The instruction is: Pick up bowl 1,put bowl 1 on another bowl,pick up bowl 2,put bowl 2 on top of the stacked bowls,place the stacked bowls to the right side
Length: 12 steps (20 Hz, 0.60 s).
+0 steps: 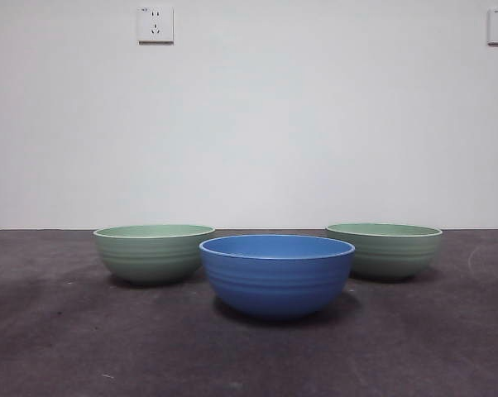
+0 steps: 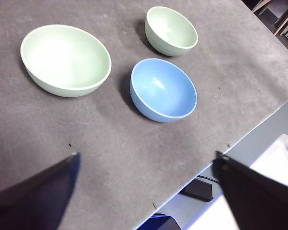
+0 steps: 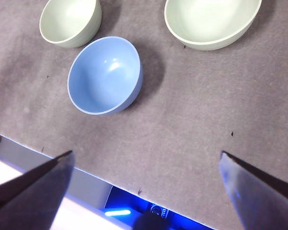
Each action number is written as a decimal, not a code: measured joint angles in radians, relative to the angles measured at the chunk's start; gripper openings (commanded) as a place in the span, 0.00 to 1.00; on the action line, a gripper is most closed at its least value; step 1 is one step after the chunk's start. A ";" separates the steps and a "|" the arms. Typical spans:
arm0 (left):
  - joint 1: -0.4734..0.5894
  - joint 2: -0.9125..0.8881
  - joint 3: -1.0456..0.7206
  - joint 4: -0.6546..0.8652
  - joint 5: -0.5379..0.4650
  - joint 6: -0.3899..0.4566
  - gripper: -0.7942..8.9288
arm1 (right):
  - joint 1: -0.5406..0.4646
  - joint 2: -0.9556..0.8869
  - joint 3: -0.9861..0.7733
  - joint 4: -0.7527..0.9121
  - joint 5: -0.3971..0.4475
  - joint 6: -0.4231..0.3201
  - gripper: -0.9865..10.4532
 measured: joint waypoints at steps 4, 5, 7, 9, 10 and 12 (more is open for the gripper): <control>0.000 0.012 0.015 0.000 0.000 0.000 0.57 | 0.000 0.015 0.000 0.024 0.006 0.012 0.53; 0.000 0.016 0.017 0.000 0.000 0.000 0.57 | 0.000 0.022 0.000 0.042 0.016 0.020 0.53; 0.000 0.023 0.018 0.000 0.000 0.000 0.57 | 0.000 0.041 0.000 0.089 0.047 0.039 0.53; 0.000 0.027 0.018 0.000 0.000 0.000 0.57 | 0.000 0.067 0.000 0.137 0.081 0.060 0.53; 0.000 0.027 0.018 0.000 0.000 0.000 0.57 | 0.000 0.084 0.000 0.163 0.099 0.071 0.53; 0.000 0.029 0.017 0.000 0.000 0.000 0.57 | 0.000 0.125 0.000 0.211 0.125 0.090 0.53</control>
